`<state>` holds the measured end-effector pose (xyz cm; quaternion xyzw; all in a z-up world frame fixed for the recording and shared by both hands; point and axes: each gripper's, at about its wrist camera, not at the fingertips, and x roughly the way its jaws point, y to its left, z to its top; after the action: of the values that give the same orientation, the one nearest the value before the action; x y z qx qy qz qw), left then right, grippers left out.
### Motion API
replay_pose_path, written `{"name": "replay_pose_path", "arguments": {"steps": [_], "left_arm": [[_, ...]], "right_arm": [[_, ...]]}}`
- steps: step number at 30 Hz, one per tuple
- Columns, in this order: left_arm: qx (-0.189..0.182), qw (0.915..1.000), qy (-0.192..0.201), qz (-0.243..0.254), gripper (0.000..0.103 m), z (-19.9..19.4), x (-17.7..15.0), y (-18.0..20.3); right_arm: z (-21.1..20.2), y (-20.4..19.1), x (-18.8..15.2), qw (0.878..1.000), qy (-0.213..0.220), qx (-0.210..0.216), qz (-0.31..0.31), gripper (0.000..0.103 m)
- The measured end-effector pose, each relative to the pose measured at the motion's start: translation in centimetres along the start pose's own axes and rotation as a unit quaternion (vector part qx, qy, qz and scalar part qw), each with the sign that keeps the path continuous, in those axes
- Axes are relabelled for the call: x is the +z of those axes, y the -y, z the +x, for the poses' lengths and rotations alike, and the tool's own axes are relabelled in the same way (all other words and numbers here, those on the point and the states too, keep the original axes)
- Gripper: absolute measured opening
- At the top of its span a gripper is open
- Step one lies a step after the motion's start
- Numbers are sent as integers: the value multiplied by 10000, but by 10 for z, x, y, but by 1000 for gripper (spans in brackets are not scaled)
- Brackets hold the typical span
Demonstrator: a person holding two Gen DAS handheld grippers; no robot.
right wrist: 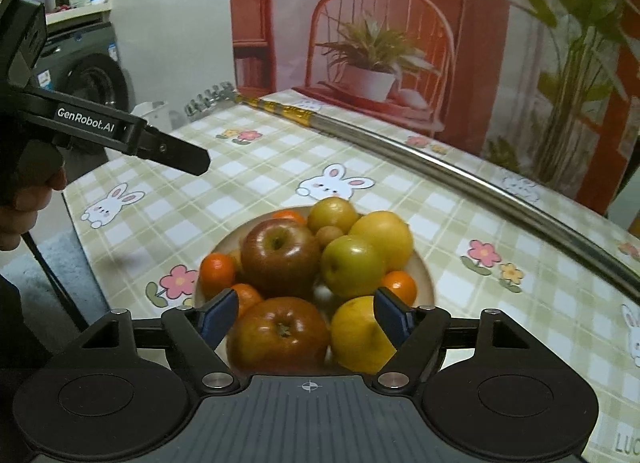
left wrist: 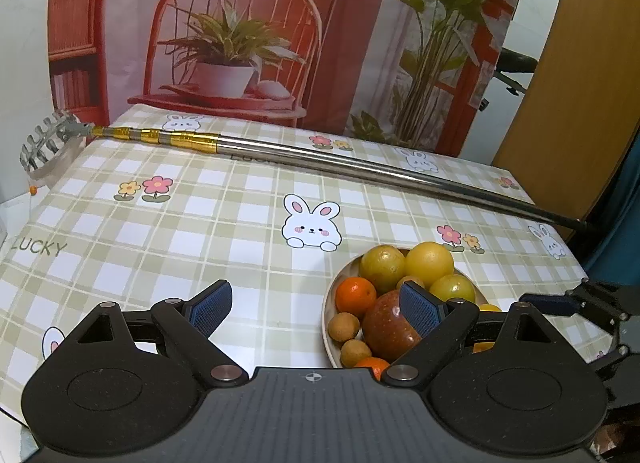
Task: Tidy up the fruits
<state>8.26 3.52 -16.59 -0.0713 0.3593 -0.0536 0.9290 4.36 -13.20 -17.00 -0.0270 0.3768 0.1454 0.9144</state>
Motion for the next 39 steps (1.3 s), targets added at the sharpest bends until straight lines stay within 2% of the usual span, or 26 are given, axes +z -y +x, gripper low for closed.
{"name": "replay_pose_path", "arguments": {"steps": [6, 8, 15, 24, 33, 39], "left_arm": [[87, 9997, 115, 181, 92, -4, 3, 4], [104, 9994, 175, 276, 92, -6, 5, 6], [-47, 9975, 393, 590, 94, -19, 17, 14], [-215, 9914, 1021, 795, 98, -59, 44, 28], [-190, 9802, 1765, 880, 103, -106, 69, 48], [-187, 9743, 2028, 964, 103, -129, 77, 63]], "right_arm": [[-11, 7, 5, 9991, 165, -304, 263, 78], [-16, 11, 8, 9981, 206, -398, 414, 88], [-38, 25, 20, 9923, 496, -639, 940, 103], [-73, 29, 44, 9818, 1000, -980, 1280, 102], [-123, 34, 69, 9621, 1694, -1391, 1621, 103], [-153, 35, 80, 9500, 2113, -1609, 1641, 103]]}}
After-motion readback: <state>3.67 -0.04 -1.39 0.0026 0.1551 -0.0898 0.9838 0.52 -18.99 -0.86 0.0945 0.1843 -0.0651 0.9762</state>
